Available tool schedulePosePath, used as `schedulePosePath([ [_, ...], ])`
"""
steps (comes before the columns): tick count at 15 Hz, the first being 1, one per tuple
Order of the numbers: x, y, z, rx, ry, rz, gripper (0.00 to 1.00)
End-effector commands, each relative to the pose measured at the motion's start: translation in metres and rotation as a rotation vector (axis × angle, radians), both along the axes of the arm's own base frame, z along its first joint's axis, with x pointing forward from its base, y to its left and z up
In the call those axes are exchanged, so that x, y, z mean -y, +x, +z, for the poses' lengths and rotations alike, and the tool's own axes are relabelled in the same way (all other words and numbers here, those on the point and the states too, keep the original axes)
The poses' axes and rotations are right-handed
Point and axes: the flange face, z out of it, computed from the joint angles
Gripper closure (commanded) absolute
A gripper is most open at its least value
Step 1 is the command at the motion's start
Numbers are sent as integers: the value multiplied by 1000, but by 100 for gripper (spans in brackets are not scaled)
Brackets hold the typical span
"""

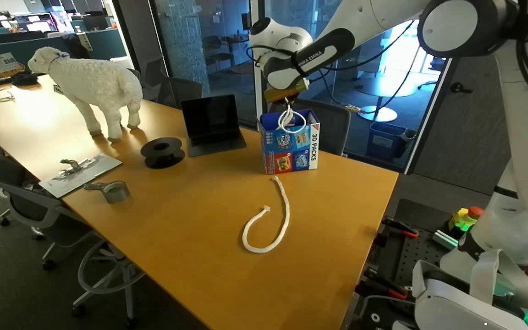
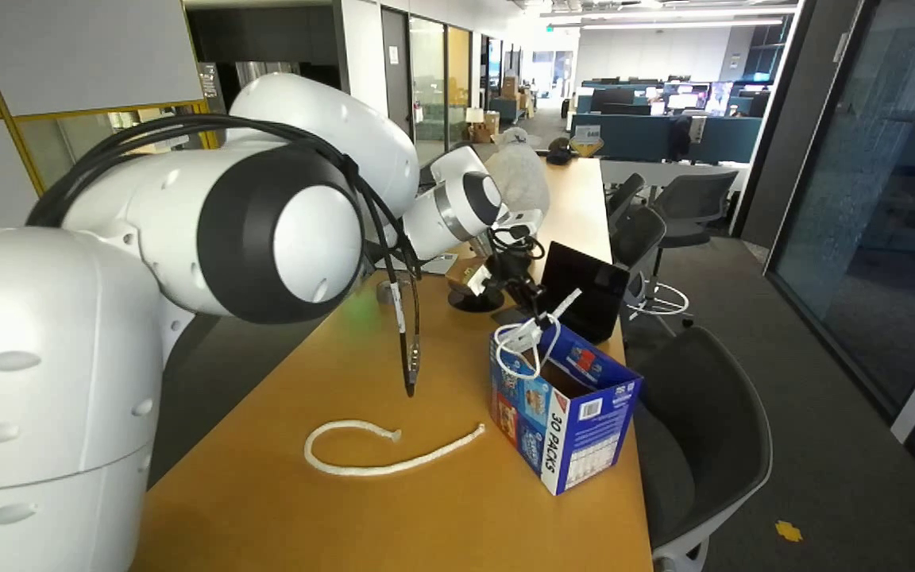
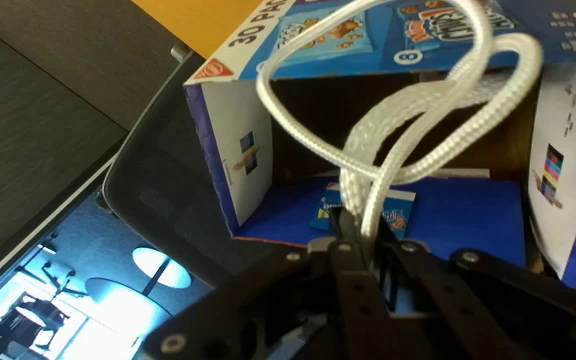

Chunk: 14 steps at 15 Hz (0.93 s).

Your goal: Put the ropes inside the blue box.

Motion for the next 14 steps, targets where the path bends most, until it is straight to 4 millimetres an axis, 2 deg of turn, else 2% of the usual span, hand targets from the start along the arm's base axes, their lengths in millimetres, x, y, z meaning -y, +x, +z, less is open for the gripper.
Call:
schedulePosePath([
  [1,1,5,36,79,-40,19,97],
  [3,5,10,42,105,-48,18,97],
  [5,9,15,37,124,-46,20,97],
  [11,13,24,-6,123,-36,33,97],
  [14,8,27,-27,101,-39,55,97],
])
